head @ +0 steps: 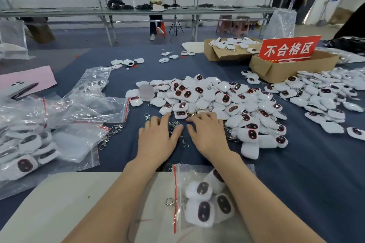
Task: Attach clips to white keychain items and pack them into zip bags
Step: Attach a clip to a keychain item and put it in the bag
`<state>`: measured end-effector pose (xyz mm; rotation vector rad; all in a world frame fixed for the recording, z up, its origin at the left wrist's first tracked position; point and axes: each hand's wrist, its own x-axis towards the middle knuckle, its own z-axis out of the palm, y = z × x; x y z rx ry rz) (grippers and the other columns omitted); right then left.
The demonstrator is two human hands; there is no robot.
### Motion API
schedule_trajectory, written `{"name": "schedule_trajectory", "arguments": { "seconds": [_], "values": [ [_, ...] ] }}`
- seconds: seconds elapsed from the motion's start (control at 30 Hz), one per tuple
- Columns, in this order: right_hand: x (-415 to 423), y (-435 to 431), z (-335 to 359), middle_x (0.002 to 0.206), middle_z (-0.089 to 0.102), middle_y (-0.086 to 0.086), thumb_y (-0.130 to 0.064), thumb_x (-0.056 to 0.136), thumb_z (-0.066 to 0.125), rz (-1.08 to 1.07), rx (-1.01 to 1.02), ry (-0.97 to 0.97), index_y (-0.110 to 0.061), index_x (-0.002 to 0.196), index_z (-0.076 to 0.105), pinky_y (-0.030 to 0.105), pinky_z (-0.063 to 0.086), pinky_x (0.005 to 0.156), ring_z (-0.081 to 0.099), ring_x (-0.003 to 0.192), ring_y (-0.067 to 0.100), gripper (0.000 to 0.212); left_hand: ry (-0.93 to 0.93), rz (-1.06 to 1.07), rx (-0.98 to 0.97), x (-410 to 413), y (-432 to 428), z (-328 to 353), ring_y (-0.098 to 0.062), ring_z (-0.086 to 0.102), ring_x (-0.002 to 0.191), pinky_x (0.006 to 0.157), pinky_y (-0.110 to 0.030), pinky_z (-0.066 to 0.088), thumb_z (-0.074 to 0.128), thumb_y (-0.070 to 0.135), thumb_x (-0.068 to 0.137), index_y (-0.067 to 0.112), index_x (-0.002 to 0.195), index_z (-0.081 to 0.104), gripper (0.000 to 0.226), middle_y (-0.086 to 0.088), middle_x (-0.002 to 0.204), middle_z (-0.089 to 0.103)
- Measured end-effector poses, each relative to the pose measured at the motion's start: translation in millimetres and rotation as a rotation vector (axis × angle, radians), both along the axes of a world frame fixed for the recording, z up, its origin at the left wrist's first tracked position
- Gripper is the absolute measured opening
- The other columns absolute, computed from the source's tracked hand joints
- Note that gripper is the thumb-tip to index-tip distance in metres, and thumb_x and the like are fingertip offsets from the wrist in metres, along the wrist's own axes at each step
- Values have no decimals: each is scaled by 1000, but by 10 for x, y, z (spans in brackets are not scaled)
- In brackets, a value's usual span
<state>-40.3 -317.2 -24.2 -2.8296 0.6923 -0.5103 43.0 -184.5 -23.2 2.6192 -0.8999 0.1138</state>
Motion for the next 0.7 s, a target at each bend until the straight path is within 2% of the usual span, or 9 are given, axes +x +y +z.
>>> {"name": "schedule_trajectory", "arguments": {
  "seconds": [0.13, 0.23, 0.3, 0.4, 0.47, 0.53, 0.6, 0.67, 0.7],
  "values": [
    [-5, -78, -104, 124, 64, -7, -33, 101, 47, 35, 66, -127, -30, 123, 67, 35, 26, 102, 38, 133, 22, 29, -11, 91, -15, 151, -330, 12, -34, 46, 128, 104, -46, 34, 33, 71, 96, 19, 141, 49, 70, -12, 136, 52],
    [-8, -113, -111, 110, 68, -8, -26, 100, 50, 45, 170, -245, -29, 115, 70, 34, 28, 100, 45, 123, 20, 26, 41, 155, -18, 222, -543, 58, -35, 45, 130, 107, -48, 32, 37, 74, 93, 18, 139, 51, 74, -16, 138, 51],
    [-17, -128, -106, 107, 70, -9, -22, 99, 50, 57, 242, -304, -29, 113, 71, 34, 33, 101, 49, 117, 18, 26, 74, 131, -20, 244, -606, 74, -34, 43, 130, 106, -48, 33, 44, 66, 96, 20, 140, 48, 63, -15, 139, 49],
    [-22, -139, -111, 109, 71, -9, -17, 99, 52, 83, 304, -370, -28, 114, 71, 41, 41, 102, 53, 111, 18, 26, 127, 0, -102, 246, -522, 84, -32, 44, 130, 105, -46, 34, 53, 45, 100, 25, 142, 44, 47, -9, 140, 50],
    [-26, -136, -105, 114, 68, -11, -20, 98, 55, 91, 367, -448, -28, 118, 67, 40, 44, 100, 55, 109, 14, 24, 210, -118, -248, 242, -361, 104, -27, 49, 126, 105, -42, 39, 59, 28, 100, 27, 144, 43, 47, -4, 138, 54],
    [-44, -124, -83, 120, 61, -15, -29, 98, 58, 140, 467, -525, -33, 126, 60, 29, 44, 102, 53, 111, 2, 28, 337, -191, -441, 207, -160, 150, -18, 59, 116, 100, -32, 44, 64, 15, 96, 30, 145, 42, 56, 3, 128, 60],
    [-56, -97, -55, 123, 58, -23, -43, 98, 58, 255, 556, -496, -41, 130, 56, 14, 41, 99, 51, 118, -4, 32, 409, -211, -582, 137, 7, 194, -11, 65, 102, 92, -27, 50, 69, 14, 94, 37, 141, 43, 58, 15, 111, 68],
    [-50, -42, -21, 117, 64, -26, -50, 97, 58, 328, 680, -401, -45, 128, 59, 11, 44, 90, 57, 111, -6, 32, 466, -221, -704, 50, 93, 200, -5, 68, 95, 86, -20, 52, 71, 15, 94, 42, 135, 44, 56, 19, 103, 73],
    [-43, -29, -15, 112, 67, -26, -45, 97, 61, 332, 744, -394, -43, 124, 63, 12, 46, 87, 61, 104, -4, 28, 508, -213, -778, 14, 109, 187, -3, 69, 94, 83, -16, 51, 70, 14, 94, 41, 133, 45, 54, 19, 102, 75]
  ]
}}
